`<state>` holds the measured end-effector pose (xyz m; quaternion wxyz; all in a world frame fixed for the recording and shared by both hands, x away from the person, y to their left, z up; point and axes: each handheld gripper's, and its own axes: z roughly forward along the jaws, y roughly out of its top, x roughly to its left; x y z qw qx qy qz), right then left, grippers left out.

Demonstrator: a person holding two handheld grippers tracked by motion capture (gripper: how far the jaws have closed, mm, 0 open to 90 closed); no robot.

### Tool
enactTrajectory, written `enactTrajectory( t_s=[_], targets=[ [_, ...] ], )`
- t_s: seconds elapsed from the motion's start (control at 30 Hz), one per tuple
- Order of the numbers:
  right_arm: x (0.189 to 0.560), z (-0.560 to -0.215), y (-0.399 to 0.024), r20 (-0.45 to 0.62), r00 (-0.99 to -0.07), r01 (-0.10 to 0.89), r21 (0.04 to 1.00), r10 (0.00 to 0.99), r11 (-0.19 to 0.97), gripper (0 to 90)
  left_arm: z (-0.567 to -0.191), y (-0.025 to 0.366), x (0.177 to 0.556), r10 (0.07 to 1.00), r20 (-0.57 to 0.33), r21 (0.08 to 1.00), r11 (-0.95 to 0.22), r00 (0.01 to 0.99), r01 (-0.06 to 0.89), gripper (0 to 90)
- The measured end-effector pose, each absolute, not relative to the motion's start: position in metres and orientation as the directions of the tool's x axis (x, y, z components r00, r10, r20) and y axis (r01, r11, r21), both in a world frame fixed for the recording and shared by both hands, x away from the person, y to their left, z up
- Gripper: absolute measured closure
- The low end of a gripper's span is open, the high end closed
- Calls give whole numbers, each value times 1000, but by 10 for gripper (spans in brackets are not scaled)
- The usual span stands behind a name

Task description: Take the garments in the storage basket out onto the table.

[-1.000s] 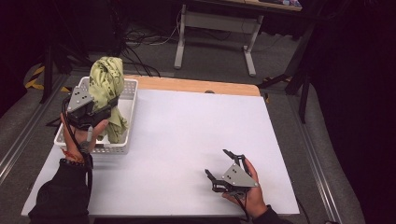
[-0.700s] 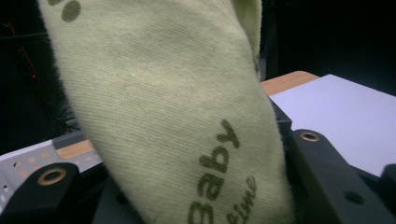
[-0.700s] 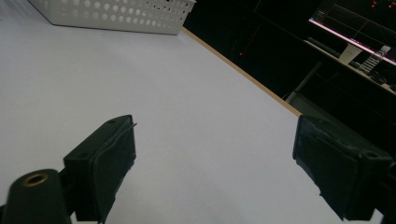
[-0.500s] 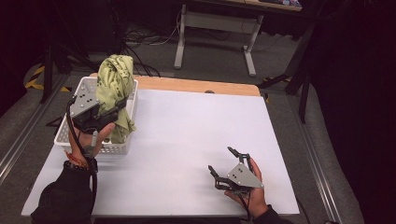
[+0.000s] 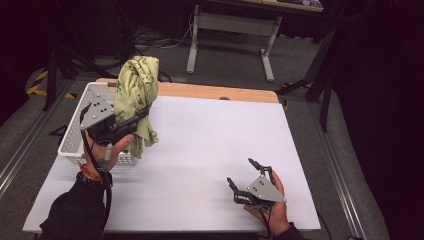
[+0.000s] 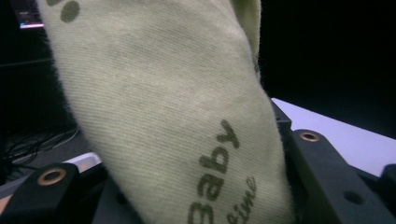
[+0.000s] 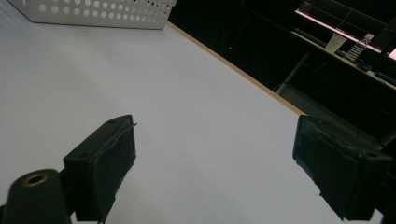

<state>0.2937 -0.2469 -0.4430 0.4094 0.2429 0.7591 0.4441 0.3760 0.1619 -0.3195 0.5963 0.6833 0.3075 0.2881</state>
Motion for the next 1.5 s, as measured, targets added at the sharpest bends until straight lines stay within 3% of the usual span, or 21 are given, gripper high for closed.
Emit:
enactTrajectory(
  t_s=[0.47,0.93,1.5],
  targets=[
    [289,-442,-254,-397,-528,18,879,751,477,140,-317,127,368,683,63,988,-148,728,53,607],
    [282,-441,-262,-391,-508,32,882,767,470,140,-327,88,369,590,13,984,-151,808,95,606],
    [283,-441,-261,-393,-517,27,881,760,473,139,-351,49,362,518,12,962,-239,855,131,604]
  ],
)
